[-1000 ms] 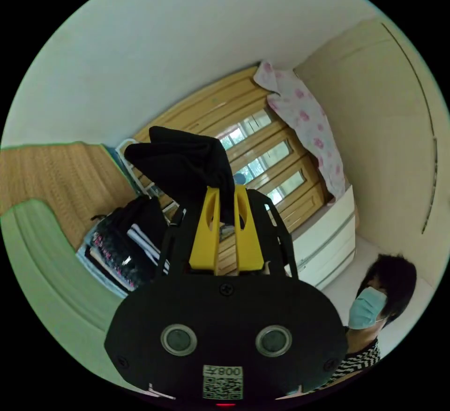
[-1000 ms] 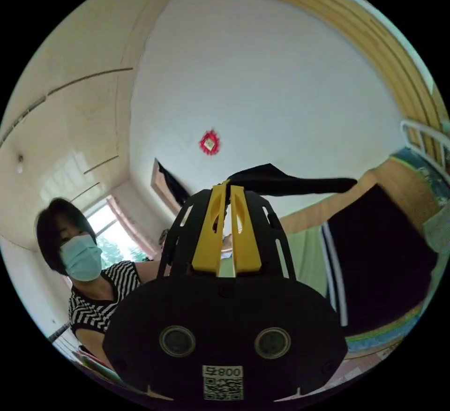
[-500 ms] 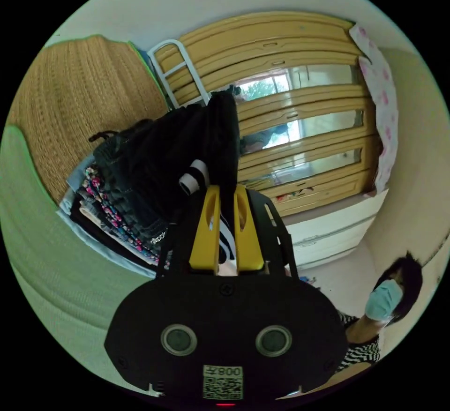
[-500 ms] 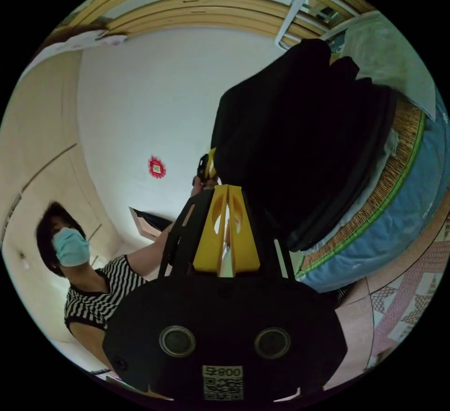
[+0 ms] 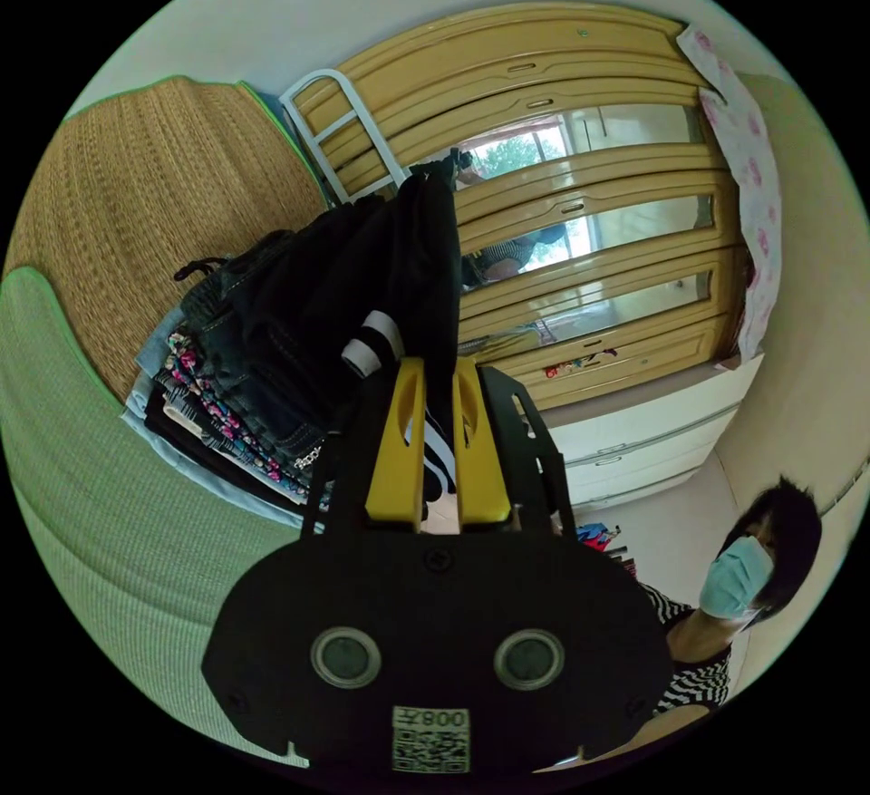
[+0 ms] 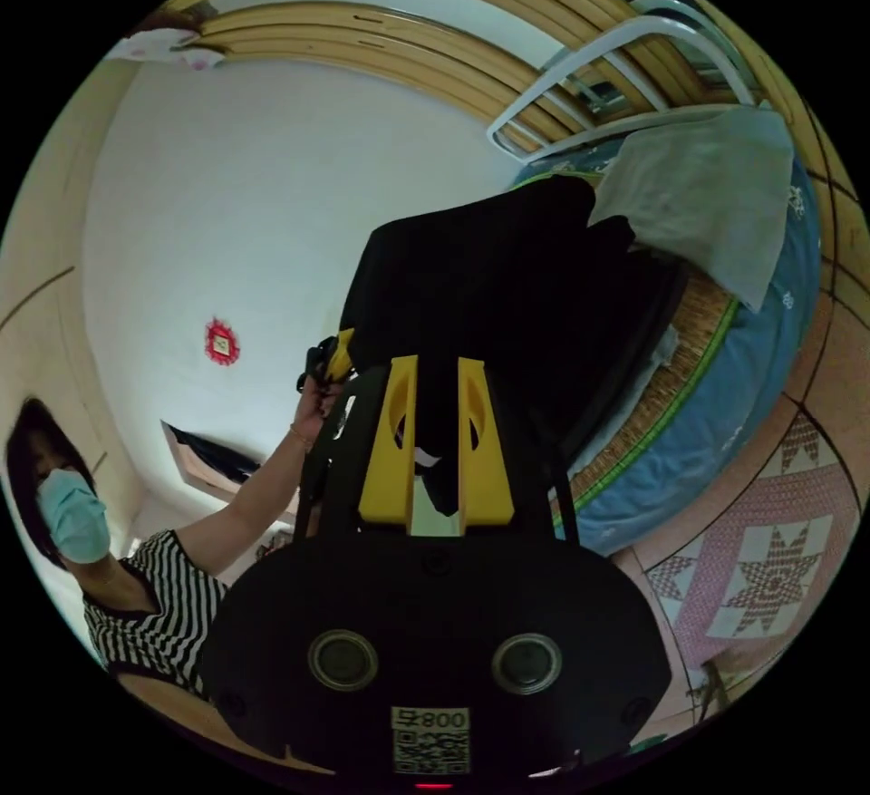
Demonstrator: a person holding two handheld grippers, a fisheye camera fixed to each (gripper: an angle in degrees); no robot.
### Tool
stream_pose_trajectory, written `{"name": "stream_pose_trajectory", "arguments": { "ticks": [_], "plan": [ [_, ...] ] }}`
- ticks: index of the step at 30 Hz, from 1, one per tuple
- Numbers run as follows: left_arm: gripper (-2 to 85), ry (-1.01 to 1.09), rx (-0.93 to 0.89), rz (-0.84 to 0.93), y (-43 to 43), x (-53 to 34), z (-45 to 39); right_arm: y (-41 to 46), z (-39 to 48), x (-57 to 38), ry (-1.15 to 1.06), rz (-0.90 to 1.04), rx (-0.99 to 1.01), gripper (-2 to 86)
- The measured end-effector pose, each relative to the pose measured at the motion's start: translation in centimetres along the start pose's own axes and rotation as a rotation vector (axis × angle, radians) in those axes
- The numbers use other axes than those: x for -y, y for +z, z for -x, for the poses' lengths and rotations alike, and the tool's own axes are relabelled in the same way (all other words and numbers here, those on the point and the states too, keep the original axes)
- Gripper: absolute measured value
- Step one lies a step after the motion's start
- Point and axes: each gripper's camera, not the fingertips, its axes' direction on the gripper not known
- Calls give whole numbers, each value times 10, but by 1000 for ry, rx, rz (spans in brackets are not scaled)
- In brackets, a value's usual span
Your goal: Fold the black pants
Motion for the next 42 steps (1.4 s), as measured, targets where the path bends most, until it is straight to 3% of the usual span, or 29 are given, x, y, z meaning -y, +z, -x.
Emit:
{"name": "stream_pose_trajectory", "arguments": {
  "ticks": [6,14,21,27,31,38,42],
  "plan": [
    [51,-13,3,-1,21,19,32,15,32,-4,33,103,3,60],
    [51,-18,23,1,41,35,65,-7,66,-20,46,63,-55,76],
    [51,-20,32,-3,50,36,85,1,81,-34,93,111,83,52],
    [51,34,63,40,56,38,85,-22,117,-50,30,37,190,29],
    [50,62,96,79,61,33,90,-24,161,-73,-73,69,114,23],
    [54,58,85,67,61,13,94,-1,140,-111,23,58,195,19],
    [55,92,138,45,50,0,82,-3,151,-122,7,38,145,12]
  ]
}}
